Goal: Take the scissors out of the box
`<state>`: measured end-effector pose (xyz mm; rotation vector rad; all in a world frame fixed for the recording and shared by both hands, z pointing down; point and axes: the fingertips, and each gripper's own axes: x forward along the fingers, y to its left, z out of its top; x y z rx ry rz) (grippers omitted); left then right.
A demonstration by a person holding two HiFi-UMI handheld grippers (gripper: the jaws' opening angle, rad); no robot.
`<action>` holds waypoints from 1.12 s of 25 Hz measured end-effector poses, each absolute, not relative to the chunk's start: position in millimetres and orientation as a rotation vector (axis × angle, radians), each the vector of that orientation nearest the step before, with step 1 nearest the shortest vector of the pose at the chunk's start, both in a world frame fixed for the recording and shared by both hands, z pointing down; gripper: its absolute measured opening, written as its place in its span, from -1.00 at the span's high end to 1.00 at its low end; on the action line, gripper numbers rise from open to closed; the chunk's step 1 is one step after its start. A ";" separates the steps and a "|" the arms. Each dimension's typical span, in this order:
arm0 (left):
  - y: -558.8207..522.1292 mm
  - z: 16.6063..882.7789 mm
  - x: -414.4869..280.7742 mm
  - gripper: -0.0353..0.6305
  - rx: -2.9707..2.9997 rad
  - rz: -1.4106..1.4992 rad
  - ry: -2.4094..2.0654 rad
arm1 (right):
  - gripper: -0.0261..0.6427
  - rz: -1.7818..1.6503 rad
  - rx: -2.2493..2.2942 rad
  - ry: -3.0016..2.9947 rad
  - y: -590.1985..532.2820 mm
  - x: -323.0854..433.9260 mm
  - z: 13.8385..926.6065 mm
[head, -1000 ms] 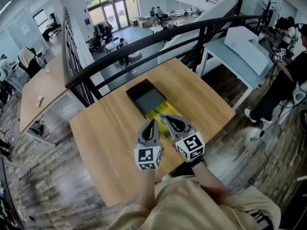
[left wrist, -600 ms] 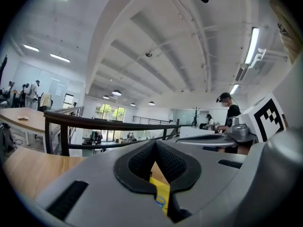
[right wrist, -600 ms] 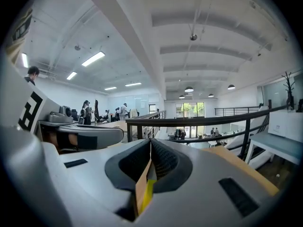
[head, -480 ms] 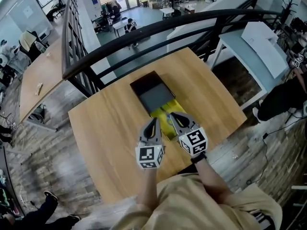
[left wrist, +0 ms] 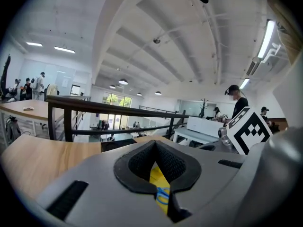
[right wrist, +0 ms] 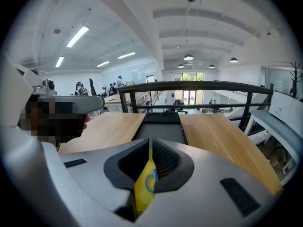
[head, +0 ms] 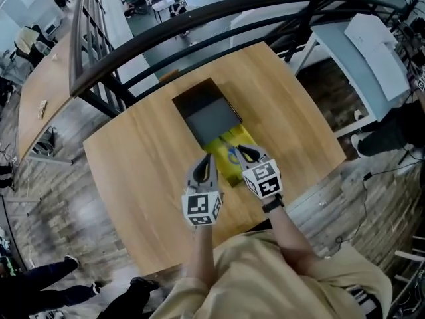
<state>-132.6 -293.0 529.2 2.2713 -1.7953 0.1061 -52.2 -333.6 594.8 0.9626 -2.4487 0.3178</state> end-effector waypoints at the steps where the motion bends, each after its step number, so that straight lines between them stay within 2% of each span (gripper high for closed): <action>1: -296.6 532.8 -132.1 0.86 2.266 0.110 -1.794 | 0.88 0.320 0.941 -2.428 -335.9 -52.1 602.7; 11: -320.0 561.6 -136.1 0.86 2.217 0.149 -1.777 | 0.87 0.386 0.745 -2.208 -337.4 -59.7 677.9; 22: -336.1 589.0 -129.5 0.86 2.196 0.175 -1.726 | 0.50 0.441 0.667 -2.050 -341.0 -52.1 735.1; 28: -339.9 593.5 -130.2 0.86 2.194 0.173 -1.707 | 0.50 0.473 0.647 -1.982 -341.8 -57.6 755.8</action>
